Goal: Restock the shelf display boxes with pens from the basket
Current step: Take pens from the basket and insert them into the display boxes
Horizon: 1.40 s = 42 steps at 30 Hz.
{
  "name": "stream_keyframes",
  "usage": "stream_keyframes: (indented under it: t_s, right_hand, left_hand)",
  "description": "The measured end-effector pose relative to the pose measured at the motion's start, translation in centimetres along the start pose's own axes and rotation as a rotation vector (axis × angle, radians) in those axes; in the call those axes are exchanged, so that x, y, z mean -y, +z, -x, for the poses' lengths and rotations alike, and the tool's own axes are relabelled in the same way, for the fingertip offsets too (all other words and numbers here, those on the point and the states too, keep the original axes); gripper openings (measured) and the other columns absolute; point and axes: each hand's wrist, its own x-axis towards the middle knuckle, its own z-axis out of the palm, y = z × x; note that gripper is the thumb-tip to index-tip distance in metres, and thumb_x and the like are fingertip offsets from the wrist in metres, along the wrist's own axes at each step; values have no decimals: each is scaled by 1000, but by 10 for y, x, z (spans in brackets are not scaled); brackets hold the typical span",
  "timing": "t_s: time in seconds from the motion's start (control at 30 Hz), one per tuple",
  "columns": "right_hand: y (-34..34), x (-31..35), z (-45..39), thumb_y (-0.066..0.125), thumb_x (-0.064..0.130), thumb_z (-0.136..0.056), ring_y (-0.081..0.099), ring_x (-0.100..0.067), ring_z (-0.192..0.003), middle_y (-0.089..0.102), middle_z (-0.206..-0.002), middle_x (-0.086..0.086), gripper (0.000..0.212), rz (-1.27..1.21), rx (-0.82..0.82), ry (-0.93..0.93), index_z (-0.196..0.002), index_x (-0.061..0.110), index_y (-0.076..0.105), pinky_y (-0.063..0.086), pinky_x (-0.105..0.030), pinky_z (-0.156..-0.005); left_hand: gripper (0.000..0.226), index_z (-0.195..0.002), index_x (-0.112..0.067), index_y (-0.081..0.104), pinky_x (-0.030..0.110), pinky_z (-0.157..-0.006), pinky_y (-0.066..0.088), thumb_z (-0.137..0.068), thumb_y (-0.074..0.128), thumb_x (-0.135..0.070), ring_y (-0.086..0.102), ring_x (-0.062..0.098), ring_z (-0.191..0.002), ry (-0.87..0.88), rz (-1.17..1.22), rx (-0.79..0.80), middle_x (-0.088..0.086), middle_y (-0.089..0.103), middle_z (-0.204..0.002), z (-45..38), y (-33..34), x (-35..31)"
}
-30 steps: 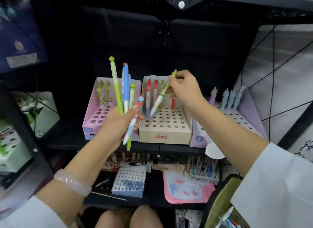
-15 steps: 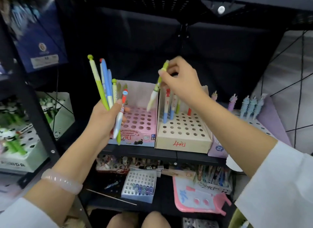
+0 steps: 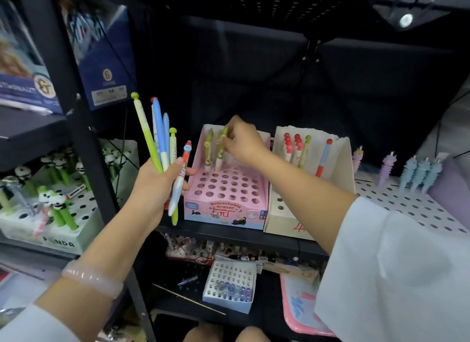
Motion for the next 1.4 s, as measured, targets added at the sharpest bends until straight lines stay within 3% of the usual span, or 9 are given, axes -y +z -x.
stream_keyframes:
  t_s: [0.13,0.3,0.4,0.47,0.57,0.8,1.0,1.17,1.4]
  right_hand:
    - [18,-3,-1,51,19,-93,59,-31,-95,60,-105,-14,24,94,25,15,-112,4,49,39,-28,-69]
    - [17,0,1,55,24,-91,59,-28,-96,61,-107,-12,33,108,-16,80,-118,5,49,42,-28,-70]
    - [6,9,12,55,26,-91,61,-18,-81,64,-87,-3,19,-184,-96,28,-100,10,60,51,-31,-75]
    - [0,18,25,53,30,-93,61,-12,-70,64,-76,-1,23,-455,60,41,-83,13,64,55,-27,-71]
    - [-4,22,42,54,24,-94,58,-8,-64,62,-73,-2,20,-645,257,77,-80,13,63,53,-17,-63]
    - [-53,5,55,50,19,-96,66,-11,-64,65,-77,-4,13,-776,-7,113,-92,9,57,56,-18,-60]
    - [-92,-13,45,55,13,-93,69,-16,-77,65,-82,-4,7,-495,-287,22,-98,9,53,58,-23,-70]
    - [-55,-4,14,53,18,-94,64,-29,-90,64,-95,-14,23,-176,-261,13,-110,2,52,52,-42,-81]
    - [-10,-7,-4,47,21,-97,60,-31,-85,61,-95,-16,24,-11,-194,1,-110,1,47,42,-33,-64]
  left_hand:
    - [11,-102,-15,57,17,-44,45,-95,52,-22,58,8,-48,4,2,25,2,71,-77,0,-4,2]
    - [19,-108,-10,56,16,-45,46,-95,52,-23,59,6,-49,10,-22,45,-1,72,-76,4,-2,0]
    - [20,-109,-8,57,15,-44,44,-95,52,-22,59,5,-49,11,4,46,0,72,-77,7,2,-3]
    - [19,-108,-10,58,16,-45,46,-94,53,-22,59,5,-50,13,11,48,2,72,-79,9,7,-5]
    - [17,-105,-11,60,20,-49,50,-93,54,-22,59,8,-50,6,42,61,3,71,-77,13,18,-9]
    - [11,-97,-14,60,18,-40,45,-93,55,-23,58,10,-43,-36,57,81,9,70,-72,24,48,-9]
    - [11,-100,-11,59,17,-39,39,-94,53,-19,45,7,-37,-29,60,48,1,66,-58,22,61,-10]
    - [10,-94,-10,59,19,-40,42,-96,49,-15,47,7,-38,-61,49,-24,6,69,-68,15,53,-11]
    - [15,-87,-15,60,18,-43,44,-96,48,-13,50,8,-42,-88,40,-2,0,69,-62,10,30,-7]
